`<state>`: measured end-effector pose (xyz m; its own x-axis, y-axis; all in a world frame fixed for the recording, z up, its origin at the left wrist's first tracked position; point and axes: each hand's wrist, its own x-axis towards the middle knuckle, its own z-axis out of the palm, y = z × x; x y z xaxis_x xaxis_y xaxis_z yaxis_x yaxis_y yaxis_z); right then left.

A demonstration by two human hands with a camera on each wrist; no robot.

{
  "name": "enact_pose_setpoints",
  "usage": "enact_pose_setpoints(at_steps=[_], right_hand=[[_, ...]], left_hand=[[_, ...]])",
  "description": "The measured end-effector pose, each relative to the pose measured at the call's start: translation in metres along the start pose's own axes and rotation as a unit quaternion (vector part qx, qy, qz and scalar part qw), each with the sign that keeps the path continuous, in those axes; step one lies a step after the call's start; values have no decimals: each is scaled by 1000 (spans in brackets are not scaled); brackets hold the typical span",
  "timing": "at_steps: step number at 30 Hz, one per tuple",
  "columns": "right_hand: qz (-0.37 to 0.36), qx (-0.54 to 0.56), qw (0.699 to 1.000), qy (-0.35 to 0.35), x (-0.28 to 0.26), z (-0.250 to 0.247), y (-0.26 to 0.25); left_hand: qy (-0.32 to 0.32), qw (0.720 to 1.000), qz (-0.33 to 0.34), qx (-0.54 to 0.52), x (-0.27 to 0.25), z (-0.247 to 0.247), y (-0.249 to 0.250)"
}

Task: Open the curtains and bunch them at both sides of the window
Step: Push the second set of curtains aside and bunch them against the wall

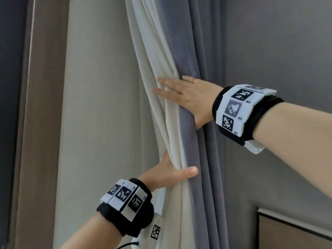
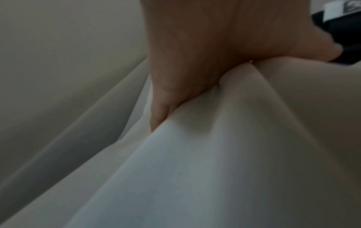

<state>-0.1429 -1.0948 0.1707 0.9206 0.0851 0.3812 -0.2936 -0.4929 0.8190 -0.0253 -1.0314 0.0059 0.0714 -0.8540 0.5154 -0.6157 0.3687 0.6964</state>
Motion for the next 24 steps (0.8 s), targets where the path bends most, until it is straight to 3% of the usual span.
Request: enact_pose_setpoints(at_steps=[4, 8, 16, 21, 23, 24], right_hand=[[-52, -85, 995, 9, 4, 6, -7], [-79, -152, 984, -45, 5, 23, -4], [-27, -150, 977, -149, 9, 67, 24], [4, -144, 976, -162, 9, 103, 42], [15, -140, 977, -163, 11, 118, 46], [18, -138, 977, -163, 12, 125, 48]], left_hand=[[-47, 998, 40, 7, 19, 18, 11], [-49, 997, 53, 5, 39, 26, 1], [-57, 995, 76, -14, 82, 32, -24], [-61, 996, 65, 9, 99, 18, -47], [-24, 997, 62, 32, 104, 5, -59], [29, 997, 52, 54, 106, -4, -65]])
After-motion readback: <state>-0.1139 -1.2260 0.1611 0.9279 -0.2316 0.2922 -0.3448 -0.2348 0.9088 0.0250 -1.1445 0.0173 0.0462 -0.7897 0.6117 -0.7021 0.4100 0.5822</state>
